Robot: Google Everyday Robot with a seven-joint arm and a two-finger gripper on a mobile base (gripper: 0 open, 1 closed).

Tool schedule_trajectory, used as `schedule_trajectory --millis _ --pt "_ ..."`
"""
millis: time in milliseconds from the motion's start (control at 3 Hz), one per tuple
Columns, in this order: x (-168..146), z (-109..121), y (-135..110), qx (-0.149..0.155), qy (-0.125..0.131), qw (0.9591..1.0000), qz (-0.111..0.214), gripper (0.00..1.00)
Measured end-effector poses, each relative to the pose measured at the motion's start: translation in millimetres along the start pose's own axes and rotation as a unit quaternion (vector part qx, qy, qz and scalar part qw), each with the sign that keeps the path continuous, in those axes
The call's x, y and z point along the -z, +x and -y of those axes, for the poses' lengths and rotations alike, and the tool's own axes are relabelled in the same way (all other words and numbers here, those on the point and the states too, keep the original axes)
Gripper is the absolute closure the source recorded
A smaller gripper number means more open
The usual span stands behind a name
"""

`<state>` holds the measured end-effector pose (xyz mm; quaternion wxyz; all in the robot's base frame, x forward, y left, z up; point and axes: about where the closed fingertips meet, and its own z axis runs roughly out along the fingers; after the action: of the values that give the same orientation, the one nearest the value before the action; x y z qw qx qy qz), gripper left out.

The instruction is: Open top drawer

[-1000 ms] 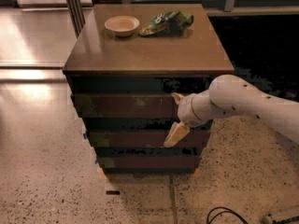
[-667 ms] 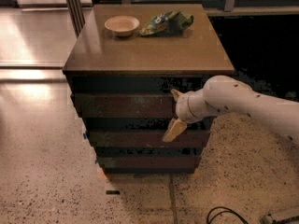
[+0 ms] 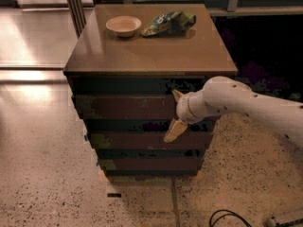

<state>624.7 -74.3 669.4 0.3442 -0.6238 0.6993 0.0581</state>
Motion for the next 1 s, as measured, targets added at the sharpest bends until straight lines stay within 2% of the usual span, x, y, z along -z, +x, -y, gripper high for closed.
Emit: schedule_trajectory --millis 333,667,1000 --pt "-27.1 27.6 20.4 -0.014 0.004 0.9997 -0.017 0.00" --pt "-27.1 27.6 20.4 -0.014 0.003 0.9998 -0.017 0.00" --pt "-23.3 22.0 20.2 -0.014 -0.015 0.9996 -0.020 0.00"
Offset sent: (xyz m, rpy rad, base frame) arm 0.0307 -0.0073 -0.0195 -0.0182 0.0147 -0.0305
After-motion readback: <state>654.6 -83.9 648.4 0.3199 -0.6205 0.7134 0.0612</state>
